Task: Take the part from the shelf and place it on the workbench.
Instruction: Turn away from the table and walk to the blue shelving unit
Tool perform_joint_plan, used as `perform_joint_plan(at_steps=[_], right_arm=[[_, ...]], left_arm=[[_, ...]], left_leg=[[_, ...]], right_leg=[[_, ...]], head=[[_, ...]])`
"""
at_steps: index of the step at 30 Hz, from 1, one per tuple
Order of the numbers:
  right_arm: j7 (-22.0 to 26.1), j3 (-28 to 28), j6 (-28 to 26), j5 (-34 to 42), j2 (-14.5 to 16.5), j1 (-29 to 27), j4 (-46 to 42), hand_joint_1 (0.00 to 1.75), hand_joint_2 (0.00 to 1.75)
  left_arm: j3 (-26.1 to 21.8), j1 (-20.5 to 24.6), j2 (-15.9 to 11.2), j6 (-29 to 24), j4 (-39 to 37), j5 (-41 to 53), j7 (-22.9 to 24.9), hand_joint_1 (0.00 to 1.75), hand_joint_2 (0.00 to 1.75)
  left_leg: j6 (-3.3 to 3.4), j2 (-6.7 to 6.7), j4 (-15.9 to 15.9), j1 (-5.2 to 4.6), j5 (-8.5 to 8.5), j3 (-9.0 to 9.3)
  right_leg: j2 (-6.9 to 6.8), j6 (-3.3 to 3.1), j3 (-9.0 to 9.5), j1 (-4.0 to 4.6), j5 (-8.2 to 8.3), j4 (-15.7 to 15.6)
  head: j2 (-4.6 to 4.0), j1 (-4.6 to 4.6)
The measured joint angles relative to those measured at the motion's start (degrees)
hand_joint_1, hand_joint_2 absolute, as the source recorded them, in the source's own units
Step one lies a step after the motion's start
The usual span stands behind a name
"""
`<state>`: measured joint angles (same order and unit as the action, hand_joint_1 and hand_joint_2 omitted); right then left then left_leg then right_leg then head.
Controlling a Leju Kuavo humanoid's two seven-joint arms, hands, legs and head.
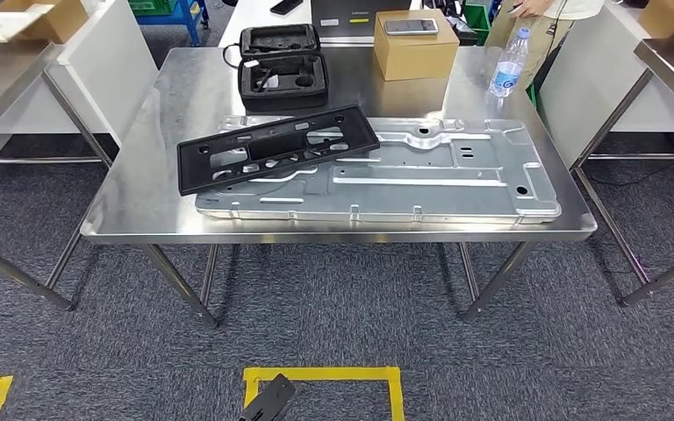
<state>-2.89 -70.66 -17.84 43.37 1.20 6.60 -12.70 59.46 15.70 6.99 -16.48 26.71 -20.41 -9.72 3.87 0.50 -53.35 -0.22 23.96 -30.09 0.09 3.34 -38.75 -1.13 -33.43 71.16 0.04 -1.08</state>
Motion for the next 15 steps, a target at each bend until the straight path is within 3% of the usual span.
perform_joint_plan(at_steps=[1, 2, 4, 6, 10, 12, 14, 15], right_arm=[[0.0, 0.0, 0.0, 0.1, 0.0, -0.1, 0.0, 0.00, 0.00], [0.0, 0.0, 0.0, 0.2, 0.0, -0.1, 0.0, 0.00, 0.00], [0.0, 0.0, -0.1, 0.4, 0.0, 0.0, 0.0, 0.00, 0.00], [0.1, 0.0, -0.2, 0.4, 0.0, 0.1, 0.0, 0.00, 0.00], [-0.2, 0.0, -0.3, 0.5, 0.1, 0.0, 0.0, 0.00, 0.00], [-0.4, 0.0, -0.4, 0.5, 0.1, 0.0, 0.0, 0.00, 0.00], [-0.1, 0.0, -0.5, 0.7, 0.2, 0.0, 0.0, 0.00, 0.00], [0.0, 0.0, -0.7, 0.8, 0.2, 0.0, 0.0, 0.00, 0.00]], left_arm=[[-0.3, -0.3, -0.1, -0.3, -0.7, -0.2, 0.4, 0.00, 0.00], [-0.5, -0.6, -0.2, -0.6, -1.3, -0.4, 0.8, 0.00, 0.00], [-1.0, -1.0, -0.3, -1.3, -2.4, -0.8, 1.5, 0.00, 0.00], [-1.6, -1.2, -0.5, -2.0, -3.4, -1.6, 2.3, 0.00, 0.00], [-2.9, -2.6, -1.1, -3.1, -5.3, -4.4, 4.2, 0.00, 0.00], [-3.7, -3.4, -1.5, -3.6, -6.0, -6.0, 5.1, 0.00, 0.00], [-4.6, -4.1, -1.8, -3.8, -6.7, -8.4, 5.6, 0.00, 0.00], [-5.3, -4.6, -2.1, -3.7, -7.0, -9.7, 5.7, 0.00, 0.00]], left_leg=[[-0.06, 0.02, -0.1, -0.04, -0.14, -0.24], [-0.14, 0.01, -0.3, -0.03, -0.24, -0.45], [-0.44, -0.06, -0.9, -0.01, -0.25, -0.91], [-0.94, -0.09, -1.7, -0.18, -0.25, -1.53], [-2.30, -0.13, -2.6, 0.04, 0.00, -2.36], [-3.04, -0.19, -6.8, 0.34, 3.26, -4.10], [-3.67, -0.21, -14.8, 0.51, 7.75, -7.10], [-3.83, -0.21, -17.9, 0.55, 9.08, -8.10]], right_leg=[[0.00, 0.06, 0.31, -0.02, 0.15, 0.5], [-0.01, 0.08, 1.77, -0.05, 1.30, -1.4], [-0.01, 0.08, 6.67, -0.11, 4.41, -9.5], [0.09, -0.37, 9.40, -0.02, 5.77, -14.8], [0.13, -1.93, 8.96, 0.25, 6.50, -15.5], [0.06, -2.69, 8.44, 0.05, 7.04, -15.6], [-0.02, -2.99, 7.76, 0.07, 7.48, -15.6], [-0.06, -3.02, 7.42, 0.08, 7.72, -15.6]], head=[[0.01, -0.01], [0.01, -0.01], [0.01, -0.02], [0.01, 0.03], [0.01, 0.10], [0.00, 0.22], [0.01, 0.33], [0.01, 0.34]])
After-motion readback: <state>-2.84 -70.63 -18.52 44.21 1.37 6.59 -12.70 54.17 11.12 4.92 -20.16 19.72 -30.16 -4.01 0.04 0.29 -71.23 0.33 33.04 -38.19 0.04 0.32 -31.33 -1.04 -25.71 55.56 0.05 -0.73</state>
